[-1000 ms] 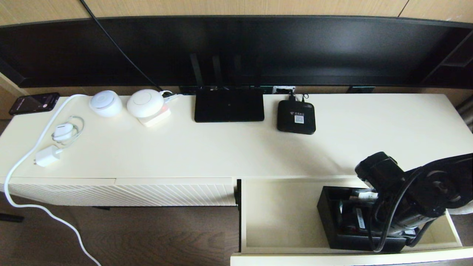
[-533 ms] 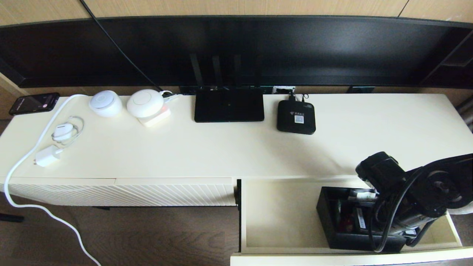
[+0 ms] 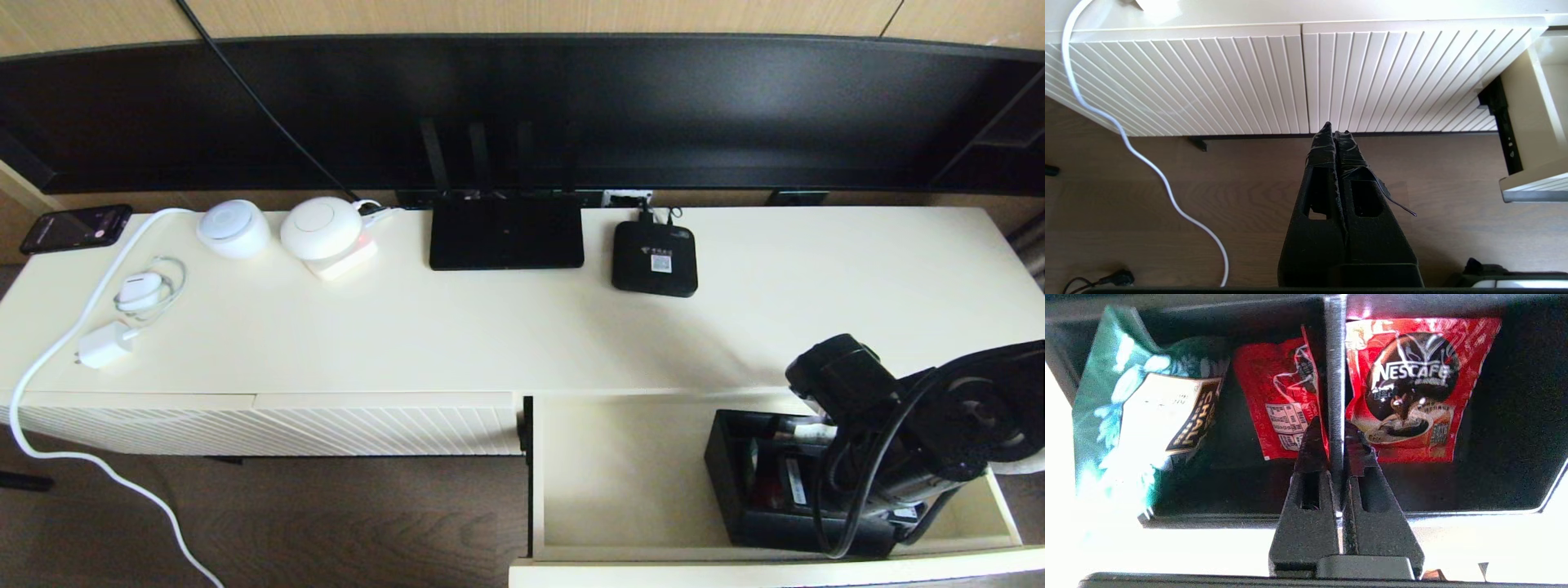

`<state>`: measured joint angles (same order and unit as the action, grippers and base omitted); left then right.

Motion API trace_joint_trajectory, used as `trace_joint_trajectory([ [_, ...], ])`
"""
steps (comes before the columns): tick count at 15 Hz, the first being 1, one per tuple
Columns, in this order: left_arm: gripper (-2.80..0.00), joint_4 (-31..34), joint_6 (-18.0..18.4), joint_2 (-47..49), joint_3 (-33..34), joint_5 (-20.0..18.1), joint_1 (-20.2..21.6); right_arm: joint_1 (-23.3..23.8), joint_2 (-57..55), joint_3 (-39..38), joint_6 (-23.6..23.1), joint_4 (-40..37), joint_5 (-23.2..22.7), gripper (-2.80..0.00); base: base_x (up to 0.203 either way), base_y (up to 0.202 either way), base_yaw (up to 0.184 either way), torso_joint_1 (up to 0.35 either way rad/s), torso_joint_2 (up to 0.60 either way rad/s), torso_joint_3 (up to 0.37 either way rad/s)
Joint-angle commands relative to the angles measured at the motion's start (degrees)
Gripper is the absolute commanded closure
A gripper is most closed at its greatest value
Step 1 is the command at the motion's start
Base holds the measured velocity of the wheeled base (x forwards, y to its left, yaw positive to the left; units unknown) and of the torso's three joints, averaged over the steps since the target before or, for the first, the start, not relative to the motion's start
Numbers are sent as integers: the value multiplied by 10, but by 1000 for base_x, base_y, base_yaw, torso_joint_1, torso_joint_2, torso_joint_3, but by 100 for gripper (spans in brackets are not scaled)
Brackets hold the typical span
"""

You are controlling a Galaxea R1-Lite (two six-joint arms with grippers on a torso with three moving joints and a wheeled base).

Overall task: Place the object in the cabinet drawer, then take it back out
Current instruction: Take the storage box out of the drawer and put it on the table

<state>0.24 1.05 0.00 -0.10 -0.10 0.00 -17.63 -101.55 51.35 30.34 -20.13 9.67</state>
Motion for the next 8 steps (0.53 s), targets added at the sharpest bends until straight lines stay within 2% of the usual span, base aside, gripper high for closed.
trace_joint_trajectory([
  [1, 0, 0, 0, 1, 0, 0, 0, -1, 16, 2, 0, -1, 1, 0, 0, 0, 0, 0, 0, 0],
  [8, 0, 0, 0, 1, 0, 0, 0, -11, 51, -13, -3, -6, 3, 0, 0, 0, 0, 0, 0, 0],
])
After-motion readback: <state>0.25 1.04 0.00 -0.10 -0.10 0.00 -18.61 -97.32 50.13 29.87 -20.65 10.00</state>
